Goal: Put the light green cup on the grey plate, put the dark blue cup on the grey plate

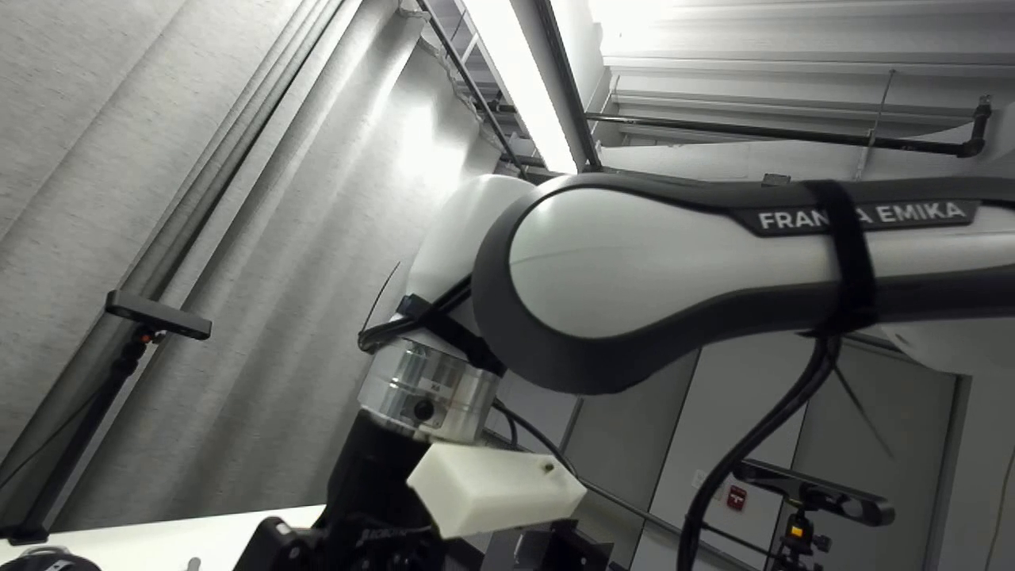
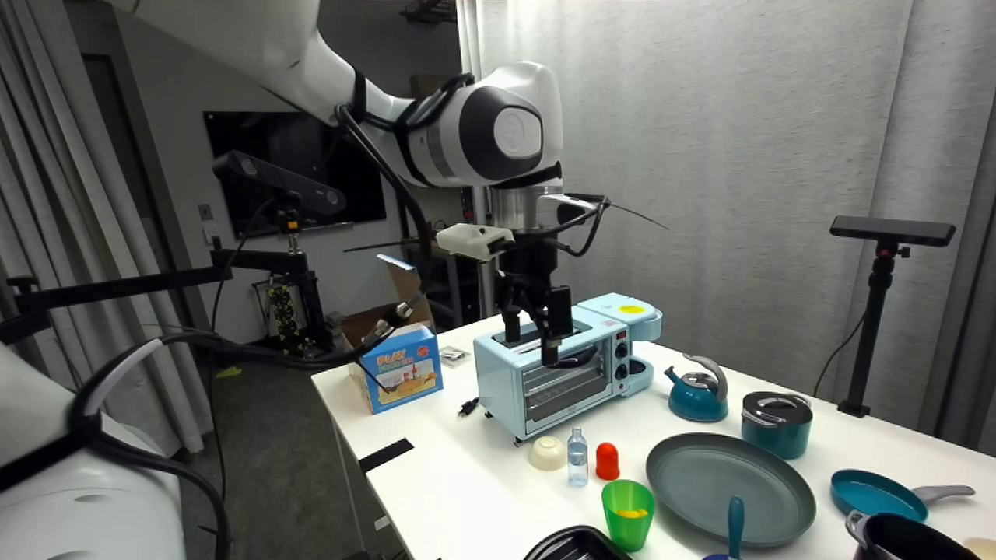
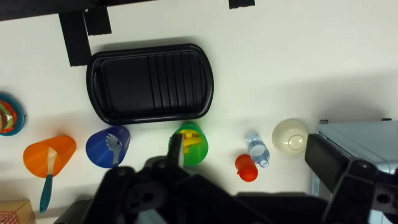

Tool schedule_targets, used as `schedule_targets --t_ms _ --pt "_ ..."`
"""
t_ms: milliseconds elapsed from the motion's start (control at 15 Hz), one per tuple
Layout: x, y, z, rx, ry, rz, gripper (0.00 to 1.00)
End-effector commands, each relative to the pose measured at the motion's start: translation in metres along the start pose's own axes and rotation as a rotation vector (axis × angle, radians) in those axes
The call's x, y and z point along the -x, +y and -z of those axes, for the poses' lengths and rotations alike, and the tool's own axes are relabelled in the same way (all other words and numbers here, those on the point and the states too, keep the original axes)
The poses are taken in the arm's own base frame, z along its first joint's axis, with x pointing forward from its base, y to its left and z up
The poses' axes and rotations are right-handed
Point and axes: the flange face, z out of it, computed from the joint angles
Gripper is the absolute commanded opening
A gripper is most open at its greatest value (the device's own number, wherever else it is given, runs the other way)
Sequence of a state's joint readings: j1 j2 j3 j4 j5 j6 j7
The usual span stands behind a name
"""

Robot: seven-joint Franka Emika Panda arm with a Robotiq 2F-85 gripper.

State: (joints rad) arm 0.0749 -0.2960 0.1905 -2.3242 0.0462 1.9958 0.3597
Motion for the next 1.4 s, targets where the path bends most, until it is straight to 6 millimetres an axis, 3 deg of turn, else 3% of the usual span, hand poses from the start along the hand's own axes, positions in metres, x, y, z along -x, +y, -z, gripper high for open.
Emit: schedule_targets --t_ms 0,800,1333 --pt "-0.031 0.007 -0.006 0.011 0.054 0.004 1.0" --pt "-0.089 0.027 -0.062 0.018 0.066 -0.024 1.0" --pt "-0.106 0.044 -0.098 0.02 0.017 -0.052 1.0"
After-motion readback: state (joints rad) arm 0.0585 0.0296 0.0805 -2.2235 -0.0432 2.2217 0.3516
